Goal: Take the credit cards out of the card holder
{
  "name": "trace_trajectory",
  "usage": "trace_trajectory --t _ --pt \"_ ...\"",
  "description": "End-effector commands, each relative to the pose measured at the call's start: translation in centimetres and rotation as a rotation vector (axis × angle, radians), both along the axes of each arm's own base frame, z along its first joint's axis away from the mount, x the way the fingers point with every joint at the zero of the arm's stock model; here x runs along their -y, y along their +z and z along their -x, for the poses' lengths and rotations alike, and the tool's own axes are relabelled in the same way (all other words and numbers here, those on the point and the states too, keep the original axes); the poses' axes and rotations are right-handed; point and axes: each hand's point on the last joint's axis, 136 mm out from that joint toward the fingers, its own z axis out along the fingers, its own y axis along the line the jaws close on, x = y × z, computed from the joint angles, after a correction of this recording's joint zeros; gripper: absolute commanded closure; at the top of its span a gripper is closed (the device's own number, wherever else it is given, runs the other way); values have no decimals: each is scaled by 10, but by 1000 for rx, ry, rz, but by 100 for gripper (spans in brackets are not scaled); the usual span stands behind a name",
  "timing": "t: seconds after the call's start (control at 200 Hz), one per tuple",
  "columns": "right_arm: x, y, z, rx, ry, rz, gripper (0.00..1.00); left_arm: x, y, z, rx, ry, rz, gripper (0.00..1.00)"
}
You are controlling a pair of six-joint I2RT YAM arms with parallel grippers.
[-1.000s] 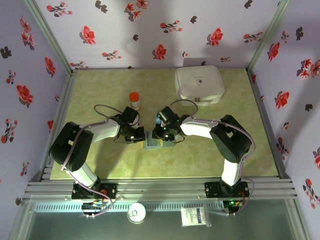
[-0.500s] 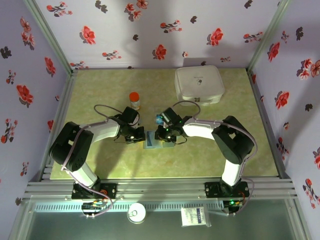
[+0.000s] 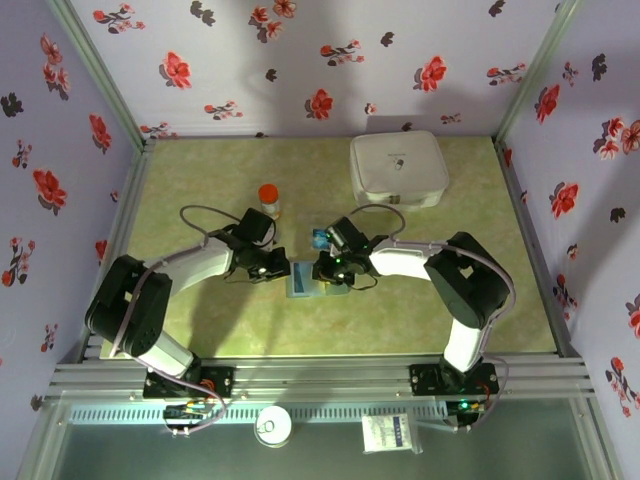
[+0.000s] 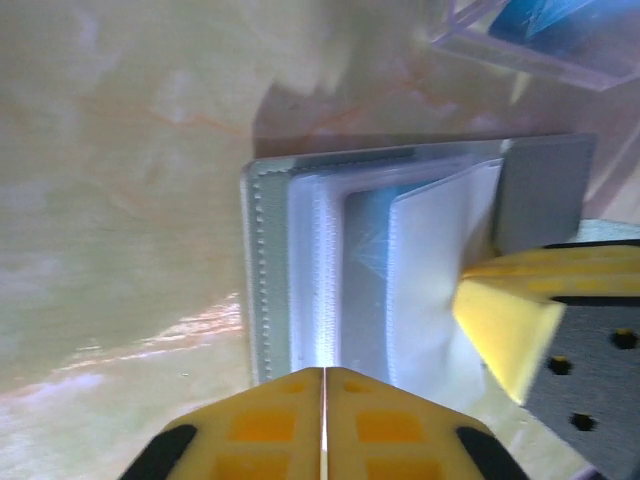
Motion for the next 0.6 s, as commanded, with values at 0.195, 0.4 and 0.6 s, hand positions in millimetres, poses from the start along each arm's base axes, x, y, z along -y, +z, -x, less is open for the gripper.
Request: trace_trajectory --t 0.195,0.4,0.6 --pt "9 -3 -2 -24 -59 -44 82 28 6 -2 -28 6 115 73" --pt "8 -6 -3 -36 -70 -80 82 33 -1 -1 -49 5 123 68" --pt "10 -6 -5 -38 -86 -108 83 37 -9 0 -76 -1 113 71"
